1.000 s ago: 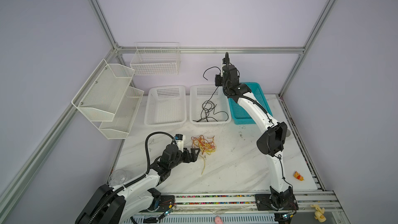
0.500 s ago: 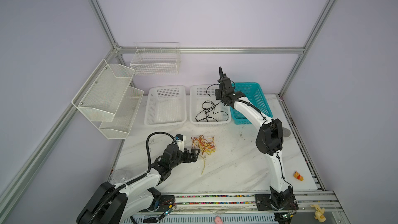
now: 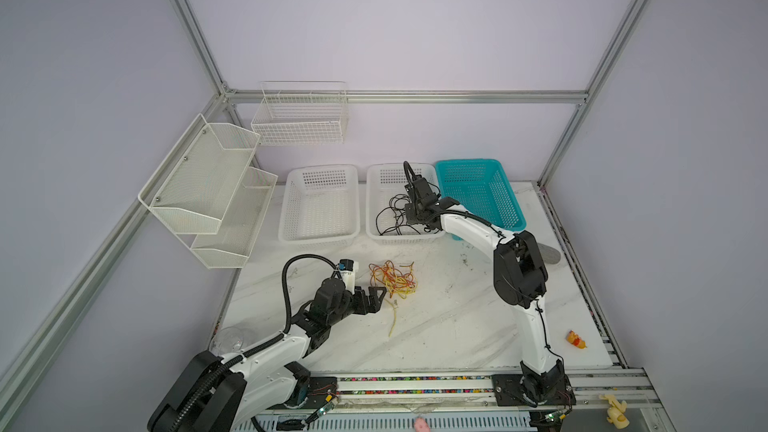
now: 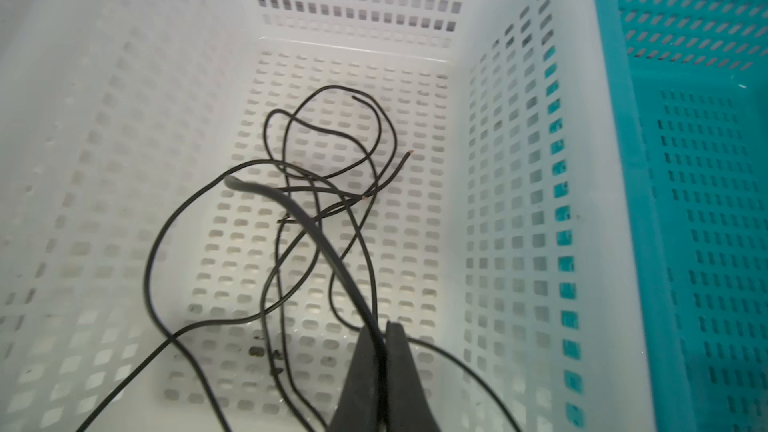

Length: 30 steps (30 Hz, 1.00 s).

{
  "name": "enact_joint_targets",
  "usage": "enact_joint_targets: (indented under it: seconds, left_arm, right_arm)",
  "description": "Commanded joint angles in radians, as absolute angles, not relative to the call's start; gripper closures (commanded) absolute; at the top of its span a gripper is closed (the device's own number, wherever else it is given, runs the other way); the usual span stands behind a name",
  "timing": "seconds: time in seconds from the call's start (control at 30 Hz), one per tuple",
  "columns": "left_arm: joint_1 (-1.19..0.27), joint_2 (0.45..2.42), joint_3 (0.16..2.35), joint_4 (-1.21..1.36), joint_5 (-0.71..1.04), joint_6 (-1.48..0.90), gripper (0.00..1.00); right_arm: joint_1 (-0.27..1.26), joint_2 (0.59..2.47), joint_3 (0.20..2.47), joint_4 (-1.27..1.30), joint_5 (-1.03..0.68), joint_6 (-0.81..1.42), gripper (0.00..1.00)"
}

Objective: Untangle the cables
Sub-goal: 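Lower the black wire into the white basket and open the right gripper, then move the right gripper back to the red-yellow tangle beside the left gripper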

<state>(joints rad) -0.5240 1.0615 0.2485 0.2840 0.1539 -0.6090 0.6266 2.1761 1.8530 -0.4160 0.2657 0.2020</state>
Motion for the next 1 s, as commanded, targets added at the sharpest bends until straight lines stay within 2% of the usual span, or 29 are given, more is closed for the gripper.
enact_joint_targets:
  seconds: [0.0, 0.07, 0.53, 0.67, 0.97]
  left_arm:
    - [-0.520, 1.055, 0.238, 0.333, 0.169, -0.607, 0.00]
    - [-0.520, 1.057, 0.237, 0.335, 0.168, -0.607, 0.00]
    - [-0.520, 1.066, 0.240, 0.338, 0.170, -0.607, 0.01]
    - [-0.520, 1.063, 0.239, 0.338, 0.171, -0.607, 0.00]
    - [-0.520, 1.011, 0.221, 0.310, 0.182, -0.636, 0.00]
  right_arm:
    - [0.649, 2.116, 1.826, -0.443, 0.258, 0.218, 1.00]
    - [0.655, 2.100, 1.817, -0.446, 0.254, 0.216, 1.00]
    - [0.683, 1.970, 1.795, -0.494, 0.225, 0.204, 0.65]
    - [0.693, 1.927, 1.772, -0.500, 0.216, 0.202, 0.60]
    - [0.741, 1.721, 1.517, -0.431, 0.048, 0.218, 0.49]
